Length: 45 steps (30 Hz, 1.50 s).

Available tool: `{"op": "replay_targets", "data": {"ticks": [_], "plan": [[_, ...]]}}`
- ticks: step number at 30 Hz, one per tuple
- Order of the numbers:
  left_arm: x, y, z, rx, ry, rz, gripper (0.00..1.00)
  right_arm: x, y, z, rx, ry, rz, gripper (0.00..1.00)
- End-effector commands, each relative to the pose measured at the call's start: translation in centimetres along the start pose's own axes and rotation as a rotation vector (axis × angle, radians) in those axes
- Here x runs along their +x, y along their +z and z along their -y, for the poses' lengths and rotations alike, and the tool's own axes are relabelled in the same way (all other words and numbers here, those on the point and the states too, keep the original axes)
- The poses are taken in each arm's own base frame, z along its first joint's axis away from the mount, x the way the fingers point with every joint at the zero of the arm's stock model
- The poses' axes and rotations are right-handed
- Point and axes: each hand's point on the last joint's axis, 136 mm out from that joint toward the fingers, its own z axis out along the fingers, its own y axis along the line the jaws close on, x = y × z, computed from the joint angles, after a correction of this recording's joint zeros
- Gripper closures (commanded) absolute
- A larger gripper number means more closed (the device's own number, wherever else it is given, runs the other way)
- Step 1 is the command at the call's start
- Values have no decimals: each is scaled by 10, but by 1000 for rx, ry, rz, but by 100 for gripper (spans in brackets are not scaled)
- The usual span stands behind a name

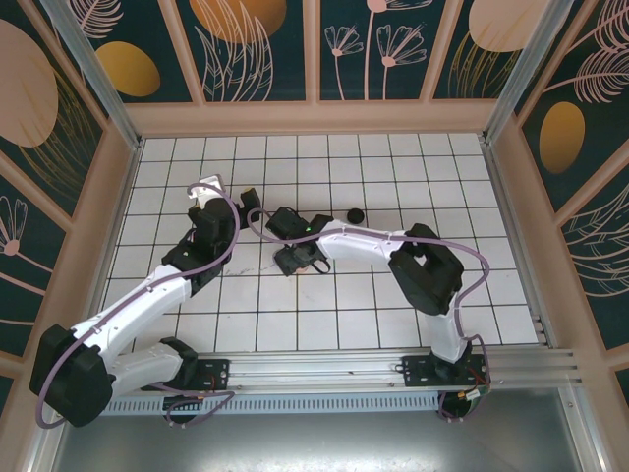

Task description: Insert wireless bluetooth earbuds into charging case

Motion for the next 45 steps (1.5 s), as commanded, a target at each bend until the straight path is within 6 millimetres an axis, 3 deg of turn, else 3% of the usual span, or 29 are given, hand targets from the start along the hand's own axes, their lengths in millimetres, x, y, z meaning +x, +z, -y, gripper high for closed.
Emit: {"op": "replay_targets", "data": {"ticks": [1,17,32,39,45], "plan": [[-22,-9,10,38,-22,45,1,7,12,4,4,-19,-53,33],[-22,-9,9,35,-25,49,1,19,31,2,-26,-34,-111,35],[-22,-11,12,57,-32,42,1,34,38,6,-26,-15,-146,46],[-21,-12,14,75,-51,39,1,36,22,11,-22,27,-120,59],[-23,-15,17,112,-128,52,1,40,-10,31,-11,177,-54,61]]}}
